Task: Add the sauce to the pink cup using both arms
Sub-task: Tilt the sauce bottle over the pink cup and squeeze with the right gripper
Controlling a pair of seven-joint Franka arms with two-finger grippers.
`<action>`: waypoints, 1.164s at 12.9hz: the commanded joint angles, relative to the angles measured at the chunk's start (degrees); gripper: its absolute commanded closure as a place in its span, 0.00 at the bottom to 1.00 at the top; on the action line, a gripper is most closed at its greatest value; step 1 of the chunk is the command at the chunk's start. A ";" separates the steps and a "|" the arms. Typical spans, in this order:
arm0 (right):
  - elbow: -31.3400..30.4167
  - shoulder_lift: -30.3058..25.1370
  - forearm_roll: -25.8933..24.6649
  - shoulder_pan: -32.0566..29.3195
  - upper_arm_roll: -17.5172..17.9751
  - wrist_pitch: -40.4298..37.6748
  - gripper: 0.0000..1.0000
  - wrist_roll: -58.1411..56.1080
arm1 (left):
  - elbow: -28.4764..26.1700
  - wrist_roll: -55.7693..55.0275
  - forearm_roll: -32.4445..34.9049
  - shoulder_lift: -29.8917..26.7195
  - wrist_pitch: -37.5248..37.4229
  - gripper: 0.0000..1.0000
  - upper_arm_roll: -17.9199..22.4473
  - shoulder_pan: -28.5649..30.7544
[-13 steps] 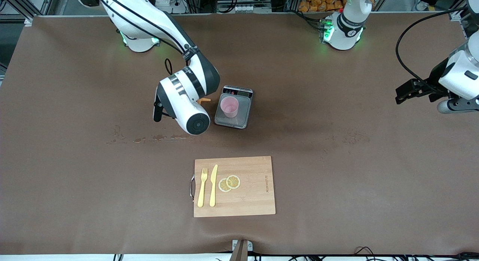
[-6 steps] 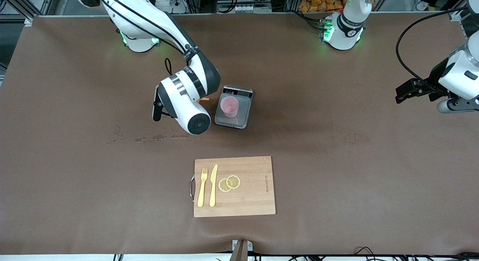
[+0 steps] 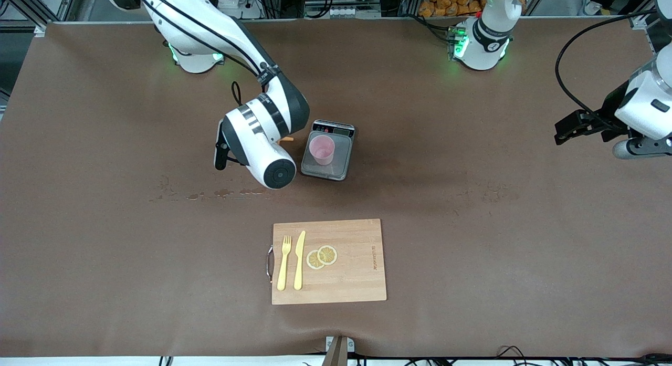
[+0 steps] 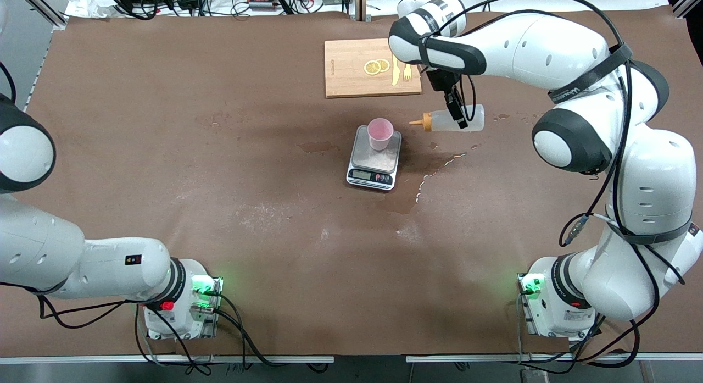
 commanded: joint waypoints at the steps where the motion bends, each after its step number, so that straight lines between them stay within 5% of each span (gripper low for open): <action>1: 1.20 0.18 -0.50 0.48 -0.20 -0.77 0.79 0.72 | -0.79 0.65 -1.12 -1.17 -0.54 0.00 0.26 0.14; 15: 4.72 0.27 5.04 -2.25 -0.28 0.99 0.82 2.56 | -0.88 0.47 -1.12 -1.08 -0.54 0.00 0.26 0.06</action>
